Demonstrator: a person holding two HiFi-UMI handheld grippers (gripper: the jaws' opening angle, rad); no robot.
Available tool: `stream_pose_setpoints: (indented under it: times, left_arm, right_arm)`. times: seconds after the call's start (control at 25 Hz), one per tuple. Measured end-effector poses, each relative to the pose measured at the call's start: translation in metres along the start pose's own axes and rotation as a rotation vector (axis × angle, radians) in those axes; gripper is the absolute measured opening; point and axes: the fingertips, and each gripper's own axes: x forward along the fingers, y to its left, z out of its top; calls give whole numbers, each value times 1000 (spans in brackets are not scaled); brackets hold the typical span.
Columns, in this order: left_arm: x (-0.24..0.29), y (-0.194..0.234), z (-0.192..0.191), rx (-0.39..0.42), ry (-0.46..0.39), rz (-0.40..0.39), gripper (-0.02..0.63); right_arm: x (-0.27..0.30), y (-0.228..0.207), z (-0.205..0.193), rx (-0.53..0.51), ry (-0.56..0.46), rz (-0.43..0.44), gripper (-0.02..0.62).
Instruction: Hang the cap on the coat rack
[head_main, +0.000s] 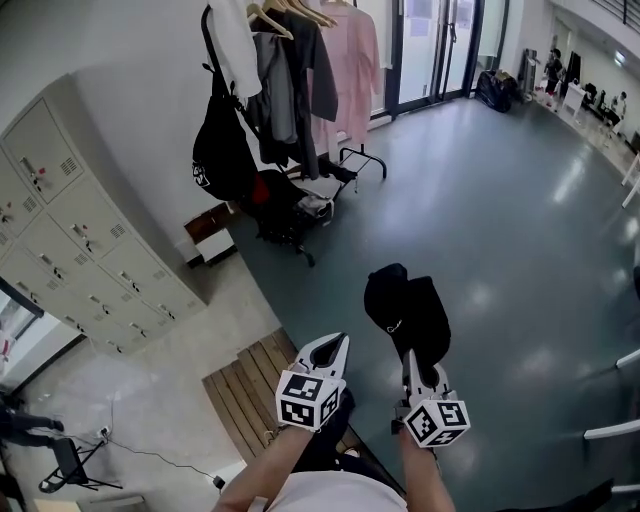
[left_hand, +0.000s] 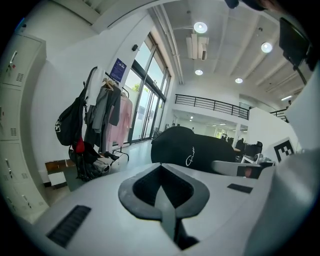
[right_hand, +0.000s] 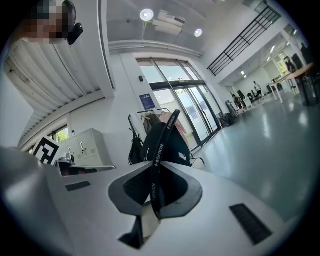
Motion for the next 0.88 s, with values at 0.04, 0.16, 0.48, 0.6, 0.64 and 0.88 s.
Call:
stream_pose_setpoints:
  times: [0.04,0.16,0.48,0.6,0.64,0.88]
  left_arm:
    - [11,9,4,-2,0,7,3]
    - [47,45,14,-33,0,31,3]
    - [114,159,77,-98,-25,115,3]
    - [122,197,115,-115,-33,139,5]
    - [123,208,129,-116,-41,146,3]
    - [116,257,198,-125,-126,196,3]
  right_arm:
    - [15,-4,1,-8,8,2,18]
    - [66,-13,3,-12,40,17,18]
    - [214,-1,35,-35,86,89,18]
    - [270,23,58,-57,114,126,18]
    - [286,33,70,-70,114,144,18]
    - [352,92,132,-126,65,245,18]
